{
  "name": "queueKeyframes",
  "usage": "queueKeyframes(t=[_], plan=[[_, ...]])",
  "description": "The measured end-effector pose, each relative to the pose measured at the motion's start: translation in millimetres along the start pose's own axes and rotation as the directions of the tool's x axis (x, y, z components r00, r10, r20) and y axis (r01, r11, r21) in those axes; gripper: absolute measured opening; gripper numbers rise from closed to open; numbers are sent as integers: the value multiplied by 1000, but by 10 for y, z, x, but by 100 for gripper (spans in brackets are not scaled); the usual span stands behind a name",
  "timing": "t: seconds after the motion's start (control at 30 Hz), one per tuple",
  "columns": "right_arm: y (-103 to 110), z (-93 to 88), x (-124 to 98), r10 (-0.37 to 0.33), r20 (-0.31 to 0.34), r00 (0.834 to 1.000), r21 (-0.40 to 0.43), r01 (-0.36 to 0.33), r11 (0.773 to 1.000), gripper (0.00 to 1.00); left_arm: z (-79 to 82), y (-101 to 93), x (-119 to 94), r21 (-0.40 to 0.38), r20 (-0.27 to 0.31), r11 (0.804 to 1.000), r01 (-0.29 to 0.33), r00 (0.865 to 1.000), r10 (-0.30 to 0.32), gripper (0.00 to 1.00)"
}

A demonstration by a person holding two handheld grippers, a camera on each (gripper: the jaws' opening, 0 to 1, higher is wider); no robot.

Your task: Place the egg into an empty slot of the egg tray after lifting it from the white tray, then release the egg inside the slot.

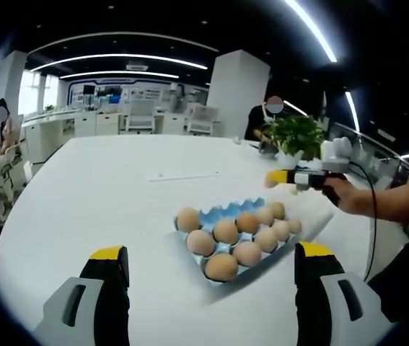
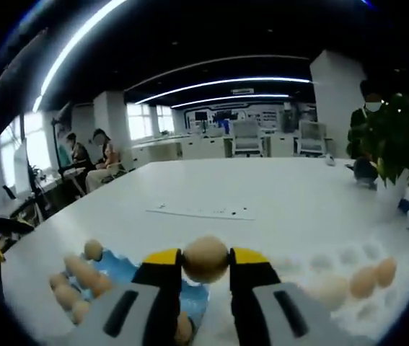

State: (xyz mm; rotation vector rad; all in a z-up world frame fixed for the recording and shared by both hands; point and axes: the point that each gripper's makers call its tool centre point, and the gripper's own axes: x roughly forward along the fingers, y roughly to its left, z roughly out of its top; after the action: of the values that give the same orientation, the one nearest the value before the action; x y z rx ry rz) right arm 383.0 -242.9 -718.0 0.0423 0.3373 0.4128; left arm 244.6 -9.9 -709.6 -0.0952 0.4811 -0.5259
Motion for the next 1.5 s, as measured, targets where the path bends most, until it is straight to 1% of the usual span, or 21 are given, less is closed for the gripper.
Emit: queueKeyframes(t=[0.2,0.3,0.37,0.4,0.5,0.57,0.73,0.9,1.0,1.2,1.23,1.3,1.33,1.37,1.43,1.5], plan=[[439,-2,141,107,-11,994,-30,-107,994,25,2,26,-14,-5,3,1000,-7,1000,7,96],[646,-11,218,156,-23,988,-34,-156,987,25,1,31,-16,-4,2,1000,-7,1000,7,96],[729,-7,243,175,-26,984,-31,-176,984,25,1,32,-15,-6,2,1000,-7,1000,7,96],[815,-3,268,201,-26,979,-32,-202,979,25,1,33,-15,-5,3,1000,-7,1000,7,96],[964,-28,336,231,-39,972,-55,-233,971,25,8,36,-16,-7,5,1000,-7,1000,7,96],[1044,-54,389,249,-49,967,-47,-252,967,25,5,40,-18,-5,4,1000,-7,1000,7,96],[1233,-190,512,287,-93,953,-65,-294,954,25,-3,57,-28,-10,6,1000,-11,1000,11,96],[1318,-261,599,302,-115,946,-55,-310,949,25,-23,59,-40,-17,6,1000,-13,1000,13,96],[1388,-310,643,317,-135,939,-58,-327,943,26,-45,57,-41,-20,3,1000,-13,1000,13,96],[1375,-471,707,314,-186,931,-72,-331,941,26,-37,86,-55,-25,8,999,-22,1000,22,96],[1382,-475,712,316,-187,930,-66,-333,941,26,-35,90,-57,-25,8,999,-23,1000,23,96],[1415,-511,721,321,-205,925,-83,-343,936,26,-42,97,-60,-27,7,999,-25,1000,25,96],[1422,-496,731,324,-198,925,-66,-343,937,26,-50,100,-60,-27,5,999,-26,1000,26,96],[1413,-505,737,320,-207,925,-68,-340,938,26,-54,101,-59,-28,4,999,-25,1000,25,96],[1428,-503,741,325,-204,923,-71,-345,936,26,-60,96,-56,-29,2,999,-24,1000,24,96],[1417,-526,749,328,-213,920,-22,-340,940,26,-62,89,-52,-27,1,999,-21,1000,21,96]])
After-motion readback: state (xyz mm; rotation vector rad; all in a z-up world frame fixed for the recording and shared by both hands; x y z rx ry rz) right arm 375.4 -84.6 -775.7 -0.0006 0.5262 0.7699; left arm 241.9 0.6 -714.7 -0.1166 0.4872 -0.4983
